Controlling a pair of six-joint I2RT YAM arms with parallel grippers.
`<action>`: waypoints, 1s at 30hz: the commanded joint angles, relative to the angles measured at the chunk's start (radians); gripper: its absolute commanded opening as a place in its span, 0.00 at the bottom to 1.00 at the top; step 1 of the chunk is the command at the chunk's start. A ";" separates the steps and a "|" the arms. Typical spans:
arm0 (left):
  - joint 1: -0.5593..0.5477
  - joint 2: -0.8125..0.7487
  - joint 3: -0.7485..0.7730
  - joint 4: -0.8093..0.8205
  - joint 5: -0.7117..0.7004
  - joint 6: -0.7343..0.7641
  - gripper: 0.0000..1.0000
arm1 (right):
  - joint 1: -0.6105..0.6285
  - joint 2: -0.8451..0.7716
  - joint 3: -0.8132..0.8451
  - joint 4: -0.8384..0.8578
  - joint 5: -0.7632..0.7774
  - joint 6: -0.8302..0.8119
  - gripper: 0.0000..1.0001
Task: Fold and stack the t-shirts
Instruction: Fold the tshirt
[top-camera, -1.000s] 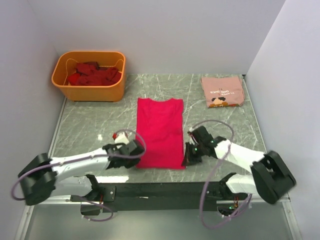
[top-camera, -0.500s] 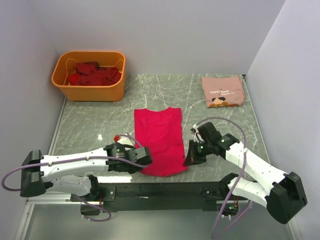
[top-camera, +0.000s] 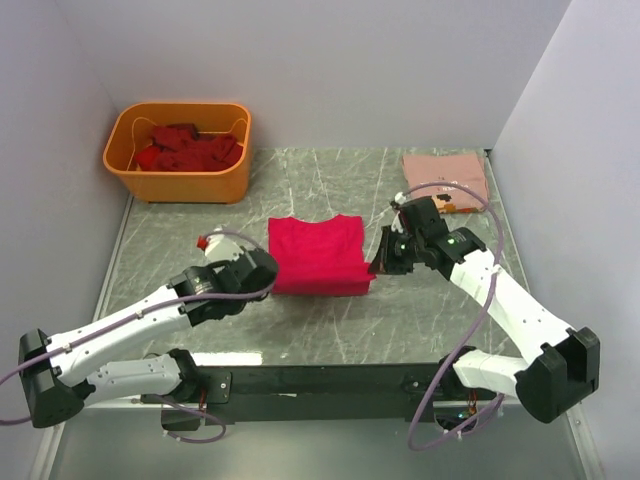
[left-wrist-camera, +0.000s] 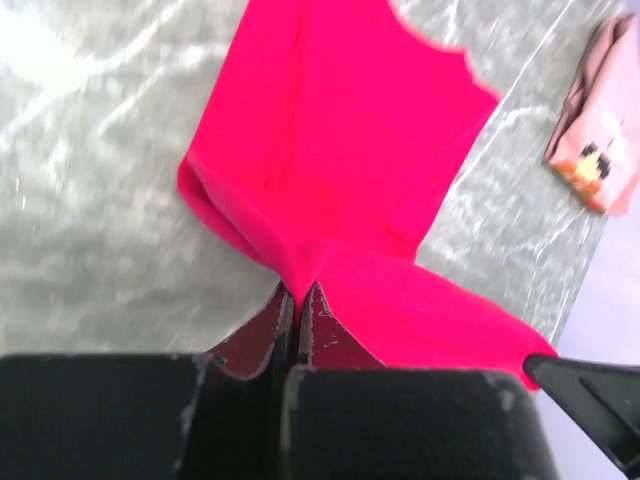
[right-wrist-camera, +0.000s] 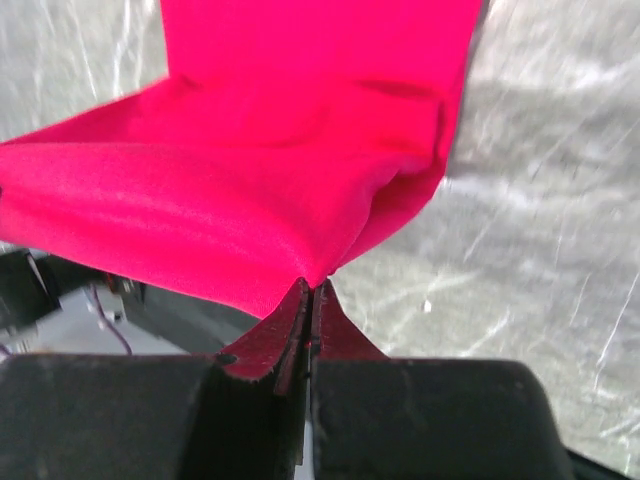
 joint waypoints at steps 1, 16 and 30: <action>0.076 0.009 0.055 0.111 -0.079 0.175 0.01 | -0.025 0.030 0.081 0.050 0.069 0.009 0.00; 0.356 0.253 0.213 0.319 0.010 0.477 0.01 | -0.137 0.275 0.312 0.134 -0.012 -0.015 0.00; 0.521 0.638 0.392 0.445 0.148 0.647 0.01 | -0.169 0.628 0.495 0.172 -0.032 0.027 0.00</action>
